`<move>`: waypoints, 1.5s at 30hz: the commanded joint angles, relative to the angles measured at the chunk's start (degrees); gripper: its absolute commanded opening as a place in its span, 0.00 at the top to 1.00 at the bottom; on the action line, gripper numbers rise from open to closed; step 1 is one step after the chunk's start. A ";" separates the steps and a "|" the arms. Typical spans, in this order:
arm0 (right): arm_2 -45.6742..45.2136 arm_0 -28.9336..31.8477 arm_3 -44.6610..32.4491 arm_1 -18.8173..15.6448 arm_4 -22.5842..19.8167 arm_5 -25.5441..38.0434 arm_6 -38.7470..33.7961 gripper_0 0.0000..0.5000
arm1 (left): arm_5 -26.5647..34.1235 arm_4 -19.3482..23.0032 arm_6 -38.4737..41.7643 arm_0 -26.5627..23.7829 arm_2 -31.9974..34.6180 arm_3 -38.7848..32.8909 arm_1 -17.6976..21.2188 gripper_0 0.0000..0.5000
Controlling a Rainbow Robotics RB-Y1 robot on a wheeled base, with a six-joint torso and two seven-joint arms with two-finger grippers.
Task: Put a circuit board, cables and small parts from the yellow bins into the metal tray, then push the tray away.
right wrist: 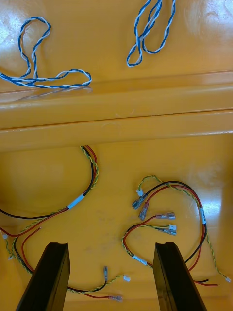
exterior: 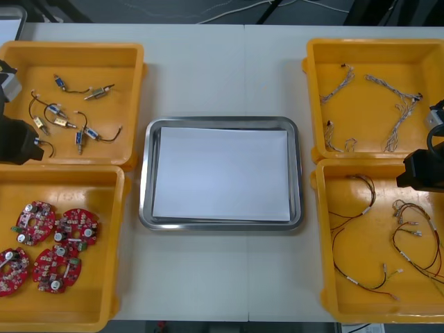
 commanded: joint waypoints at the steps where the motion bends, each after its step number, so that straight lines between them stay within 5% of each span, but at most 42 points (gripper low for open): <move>1: -1.92 0.71 -0.38 0.50 0.24 -0.37 1.57 0.00 | 0.36 -0.39 5.69 2.69 1.11 -2.14 -0.89 0.00; 12: -0.95 3.96 -0.29 -2.32 -3.80 0.24 2.63 0.00 | 0.36 4.44 5.78 3.66 2.42 -2.05 2.19 0.00; 18: -1.39 5.37 -0.82 -2.67 -3.98 0.15 11.07 0.00 | -2.68 8.83 4.72 11.39 6.73 -4.51 5.44 0.00; 35: -4.21 16.88 -8.38 -3.11 -2.04 -7.58 33.39 0.00 | -12.87 7.16 2.09 34.24 18.33 -12.51 6.67 0.00; 45: -6.67 22.86 -8.38 -3.11 -2.40 -11.45 45.52 0.00 | -18.50 6.20 0.50 42.95 22.99 -13.21 4.56 0.00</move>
